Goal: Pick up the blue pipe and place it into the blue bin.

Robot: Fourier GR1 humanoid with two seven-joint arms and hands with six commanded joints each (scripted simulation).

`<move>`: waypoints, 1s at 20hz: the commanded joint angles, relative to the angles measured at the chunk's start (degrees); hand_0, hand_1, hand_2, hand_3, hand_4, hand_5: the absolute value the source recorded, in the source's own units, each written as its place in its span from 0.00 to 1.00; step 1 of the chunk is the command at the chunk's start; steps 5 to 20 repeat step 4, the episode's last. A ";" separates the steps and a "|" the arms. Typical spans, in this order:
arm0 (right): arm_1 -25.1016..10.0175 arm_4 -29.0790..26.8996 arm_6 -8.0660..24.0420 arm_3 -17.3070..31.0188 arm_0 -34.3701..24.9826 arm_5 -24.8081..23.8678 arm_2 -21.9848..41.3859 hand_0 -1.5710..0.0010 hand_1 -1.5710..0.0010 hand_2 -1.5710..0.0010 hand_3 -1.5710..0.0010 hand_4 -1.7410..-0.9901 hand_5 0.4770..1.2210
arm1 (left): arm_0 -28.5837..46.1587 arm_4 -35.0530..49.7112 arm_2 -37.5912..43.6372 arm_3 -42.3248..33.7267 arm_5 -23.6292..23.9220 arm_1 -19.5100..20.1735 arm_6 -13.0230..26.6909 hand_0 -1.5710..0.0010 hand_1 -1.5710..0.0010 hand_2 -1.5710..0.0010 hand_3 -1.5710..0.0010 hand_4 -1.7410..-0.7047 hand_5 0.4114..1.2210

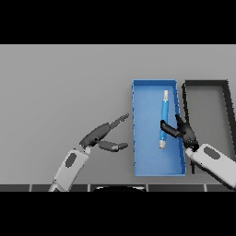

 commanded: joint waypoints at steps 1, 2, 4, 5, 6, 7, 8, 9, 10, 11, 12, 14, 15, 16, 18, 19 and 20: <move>-0.34 0.28 0.32 0.02 -0.37 0.43 0.53 0.99 0.99 0.99 1.00 0.87 0.32 | -0.61 -0.36 -0.07 0.54 0.52 -0.66 0.82 1.00 1.00 1.00 1.00 0.78 0.10; -0.24 0.31 0.32 -0.10 -0.42 0.69 0.76 0.99 0.99 0.99 1.00 0.87 0.32 | -0.98 -0.44 -0.05 0.64 0.62 -0.83 1.26 1.00 1.00 1.00 1.00 0.78 0.10; 0.21 0.26 -0.18 -0.29 -0.37 0.45 0.69 0.99 0.99 0.99 1.00 0.87 0.32 | -2.40 -0.72 0.40 1.75 1.09 -1.28 1.40 1.00 1.00 1.00 1.00 0.78 0.10; 0.21 0.26 -0.18 -0.29 -0.37 0.45 0.69 0.99 0.99 0.99 1.00 0.87 0.32 | -2.40 -0.72 0.40 1.75 1.09 -1.28 1.40 1.00 1.00 1.00 1.00 0.78 0.10; 0.21 0.26 -0.18 -0.29 -0.37 0.45 0.69 0.99 0.99 0.99 1.00 0.87 0.32 | -2.40 -0.72 0.40 1.75 1.09 -1.28 1.40 1.00 1.00 1.00 1.00 0.78 0.10; 0.21 0.26 -0.18 -0.29 -0.37 0.45 0.69 0.99 0.99 0.99 1.00 0.87 0.32 | -2.40 -0.72 0.40 1.75 1.09 -1.28 1.40 1.00 1.00 1.00 1.00 0.78 0.10; 0.21 0.26 -0.18 -0.29 -0.37 0.45 0.69 0.99 0.99 0.99 1.00 0.87 0.32 | -2.40 -0.72 0.40 1.75 1.09 -1.28 1.40 1.00 1.00 1.00 1.00 0.78 0.10; 0.21 0.26 -0.18 -0.29 -0.37 0.45 0.69 0.99 0.99 0.99 1.00 0.87 0.32 | -2.40 -0.72 0.40 1.75 1.09 -1.28 1.40 1.00 1.00 1.00 1.00 0.78 0.10; 0.21 0.26 -0.18 -0.29 -0.37 0.45 0.69 0.99 0.99 0.99 1.00 0.87 0.32 | -2.40 -0.72 0.40 1.75 1.09 -1.28 1.40 1.00 1.00 1.00 1.00 0.78 0.10; 0.21 0.26 -0.18 -0.29 -0.37 0.45 0.69 0.99 0.99 0.99 1.00 0.87 0.32 | -2.40 -0.72 0.40 1.75 1.09 -1.28 1.40 1.00 1.00 1.00 1.00 0.78 0.10; 0.21 0.26 -0.18 -0.29 -0.37 0.45 0.69 0.99 0.99 0.99 1.00 0.87 0.32 | -2.40 -0.72 0.40 1.75 1.09 -1.28 1.40 1.00 1.00 1.00 1.00 0.78 0.10; 0.21 0.26 -0.18 -0.29 -0.37 0.45 0.69 0.99 0.99 0.99 1.00 0.87 0.32 | -2.40 -0.72 0.40 1.75 1.09 -1.28 1.40 1.00 1.00 1.00 1.00 0.78 0.10; 0.21 0.26 -0.18 -0.29 -0.37 0.45 0.69 0.99 0.99 0.99 1.00 0.87 0.32 | -2.40 -0.72 0.40 1.75 1.09 -1.28 1.40 1.00 1.00 1.00 1.00 0.78 0.10; 0.21 0.26 -0.18 -0.29 -0.37 0.45 0.69 0.99 0.99 0.99 1.00 0.87 0.32 | -2.40 -0.72 0.40 1.75 1.09 -1.28 1.40 1.00 1.00 1.00 1.00 0.78 0.10; 0.21 0.26 -0.18 -0.29 -0.37 0.45 0.69 0.99 0.99 0.99 1.00 0.87 0.32 | -2.40 -0.72 0.40 1.75 1.09 -1.28 1.40 1.00 1.00 1.00 1.00 0.78 0.10; 0.21 0.26 -0.18 -0.29 -0.37 0.45 0.69 0.99 0.99 0.99 1.00 0.87 0.32 | -2.40 -0.72 0.40 1.75 1.09 -1.28 1.40 1.00 1.00 1.00 1.00 0.78 0.10; 0.21 0.26 -0.18 -0.29 -0.37 0.45 0.69 0.99 0.99 0.99 1.00 0.87 0.32 | -2.40 -0.72 0.40 1.75 1.09 -1.28 1.40 1.00 1.00 1.00 1.00 0.78 0.10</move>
